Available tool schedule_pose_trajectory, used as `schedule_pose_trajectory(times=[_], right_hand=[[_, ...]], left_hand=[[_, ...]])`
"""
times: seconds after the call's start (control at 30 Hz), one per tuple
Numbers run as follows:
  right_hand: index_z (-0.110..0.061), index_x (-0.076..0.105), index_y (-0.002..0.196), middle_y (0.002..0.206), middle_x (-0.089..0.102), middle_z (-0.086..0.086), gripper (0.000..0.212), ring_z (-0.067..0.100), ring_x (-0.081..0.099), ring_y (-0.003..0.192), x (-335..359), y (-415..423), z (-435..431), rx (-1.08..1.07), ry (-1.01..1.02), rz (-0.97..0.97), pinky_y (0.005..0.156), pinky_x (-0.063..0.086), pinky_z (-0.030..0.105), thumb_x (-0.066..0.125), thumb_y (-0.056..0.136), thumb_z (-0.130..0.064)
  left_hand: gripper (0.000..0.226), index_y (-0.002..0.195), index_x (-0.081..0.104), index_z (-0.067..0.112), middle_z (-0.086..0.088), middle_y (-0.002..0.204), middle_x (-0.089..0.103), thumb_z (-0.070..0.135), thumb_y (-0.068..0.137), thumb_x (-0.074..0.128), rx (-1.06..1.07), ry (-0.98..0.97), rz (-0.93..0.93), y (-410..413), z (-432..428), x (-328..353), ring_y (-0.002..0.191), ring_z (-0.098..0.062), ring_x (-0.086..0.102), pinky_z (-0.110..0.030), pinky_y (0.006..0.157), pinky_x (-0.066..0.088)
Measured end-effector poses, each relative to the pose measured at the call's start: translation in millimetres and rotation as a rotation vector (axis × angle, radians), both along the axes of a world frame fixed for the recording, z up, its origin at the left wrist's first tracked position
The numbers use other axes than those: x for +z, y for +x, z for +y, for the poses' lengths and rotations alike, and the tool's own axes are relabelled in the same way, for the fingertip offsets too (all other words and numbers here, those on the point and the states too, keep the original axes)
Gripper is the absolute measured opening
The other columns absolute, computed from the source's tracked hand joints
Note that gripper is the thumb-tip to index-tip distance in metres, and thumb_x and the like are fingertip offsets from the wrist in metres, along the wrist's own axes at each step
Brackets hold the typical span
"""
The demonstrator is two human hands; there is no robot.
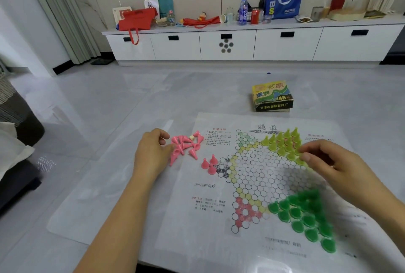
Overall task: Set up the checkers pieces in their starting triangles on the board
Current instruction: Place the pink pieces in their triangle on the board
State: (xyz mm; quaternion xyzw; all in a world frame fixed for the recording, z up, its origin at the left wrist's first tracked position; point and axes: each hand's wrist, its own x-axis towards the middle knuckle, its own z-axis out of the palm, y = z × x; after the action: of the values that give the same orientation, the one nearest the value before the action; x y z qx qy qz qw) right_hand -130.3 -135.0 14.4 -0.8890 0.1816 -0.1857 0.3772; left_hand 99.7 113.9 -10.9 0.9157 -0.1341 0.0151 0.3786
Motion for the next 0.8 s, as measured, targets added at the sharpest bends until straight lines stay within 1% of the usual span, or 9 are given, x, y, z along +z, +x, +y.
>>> schedule_pose_trajectory(times=[0.03, 0.1, 0.17, 0.2, 0.3, 0.4, 0.5, 0.67, 0.8], right_hand=[[-0.035, 0.057, 0.086, 0.082, 0.064, -0.013, 0.013, 0.004, 0.058, 0.079, 5.3, 13.3, 7.9, 0.049, -0.015, 0.023, 0.064, 0.044, 0.016, 0.057, 0.086, -0.022], [-0.032, 0.055, 0.094, 0.088, 0.057, -0.020, 0.010, -0.002, 0.054, 0.082, 14.8, 46.7, 25.6, 0.159, -0.098, 0.078, 0.065, 0.042, 0.012, 0.054, 0.088, -0.024], [-0.026, 0.059, 0.103, 0.094, 0.057, -0.014, 0.015, -0.002, 0.053, 0.083, 18.7, 84.6, 40.3, 0.253, -0.176, 0.096, 0.069, 0.041, 0.010, 0.052, 0.089, -0.024], [-0.023, 0.060, 0.106, 0.099, 0.058, -0.009, 0.018, 0.002, 0.053, 0.084, 17.4, 104.1, 44.4, 0.291, -0.211, 0.100, 0.072, 0.040, 0.011, 0.051, 0.090, -0.024], [-0.016, 0.062, 0.108, 0.108, 0.057, 0.003, 0.021, 0.011, 0.053, 0.088, 7.0, 155.4, 52.3, 0.355, -0.289, 0.150, 0.082, 0.042, 0.022, 0.050, 0.092, -0.019], [-0.018, 0.063, 0.111, 0.111, 0.053, 0.008, 0.025, 0.023, 0.057, 0.095, -6.1, 187.0, 60.6, 0.420, -0.335, 0.235, 0.089, 0.045, 0.035, 0.051, 0.089, -0.015], [-0.020, 0.061, 0.114, 0.111, 0.052, 0.008, 0.028, 0.023, 0.055, 0.099, -14.7, 198.8, 66.9, 0.487, -0.433, 0.296, 0.086, 0.045, 0.035, 0.054, 0.087, -0.017], [-0.011, 0.059, 0.106, 0.108, 0.055, 0.009, 0.024, 0.024, 0.055, 0.096, -12.3, 194.7, 63.2, 0.447, -0.512, 0.289, 0.080, 0.043, 0.032, 0.055, 0.087, -0.024], [-0.007, 0.057, 0.100, 0.103, 0.059, 0.010, 0.018, 0.022, 0.053, 0.088, -9.4, 174.1, 52.5, 0.386, -0.463, 0.275, 0.076, 0.041, 0.027, 0.055, 0.085, -0.018]], left_hand=[[0.022, 0.098, 0.058, 0.013, -0.005, 0.096, 0.050, 0.011, 0.077, 0.065, 0.000, -0.004, 0.012, 1.3, 0.4, -1.7, 0.082, -0.019, 0.049, -0.027, 0.070, 0.034], [0.022, 0.097, 0.057, 0.012, -0.007, 0.097, 0.050, 0.008, 0.076, 0.064, -0.034, 0.005, 0.035, 1.2, -0.7, -4.3, 0.082, -0.020, 0.049, -0.027, 0.069, 0.035], [0.020, 0.092, 0.056, 0.015, -0.010, 0.099, 0.053, 0.007, 0.076, 0.064, -0.102, 0.010, 0.060, 1.1, -2.8, -6.2, 0.081, -0.020, 0.050, -0.025, 0.064, 0.034], [0.020, 0.090, 0.054, 0.017, -0.011, 0.100, 0.054, 0.007, 0.076, 0.065, -0.133, 0.007, 0.077, 0.9, -3.7, -6.2, 0.080, -0.020, 0.051, -0.025, 0.061, 0.034], [0.024, 0.093, 0.053, 0.018, -0.008, 0.100, 0.053, 0.012, 0.075, 0.067, -0.192, 0.030, 0.092, -1.4, -6.0, -7.0, 0.086, -0.023, 0.052, -0.026, 0.066, 0.035], [0.035, 0.105, 0.052, 0.019, -0.003, 0.098, 0.047, 0.018, 0.074, 0.068, -0.211, 0.092, 0.055, -5.6, -7.8, -6.4, 0.091, -0.023, 0.051, -0.027, 0.071, 0.034], [0.043, 0.107, 0.049, 0.019, -0.001, 0.102, 0.047, 0.021, 0.071, 0.070, -0.222, 0.130, 0.071, -6.9, -8.1, -3.8, 0.093, -0.023, 0.052, -0.030, 0.072, 0.038], [0.047, 0.111, 0.046, 0.019, -0.001, 0.103, 0.045, 0.021, 0.070, 0.071, -0.247, 0.160, 0.071, -7.1, -6.6, -2.3, 0.095, -0.024, 0.052, -0.030, 0.073, 0.038], [0.048, 0.116, 0.045, 0.019, -0.003, 0.107, 0.045, 0.018, 0.074, 0.067, -0.265, 0.188, 0.054, -8.0, -5.9, -1.4, 0.092, -0.022, 0.049, -0.028, 0.072, 0.035]])
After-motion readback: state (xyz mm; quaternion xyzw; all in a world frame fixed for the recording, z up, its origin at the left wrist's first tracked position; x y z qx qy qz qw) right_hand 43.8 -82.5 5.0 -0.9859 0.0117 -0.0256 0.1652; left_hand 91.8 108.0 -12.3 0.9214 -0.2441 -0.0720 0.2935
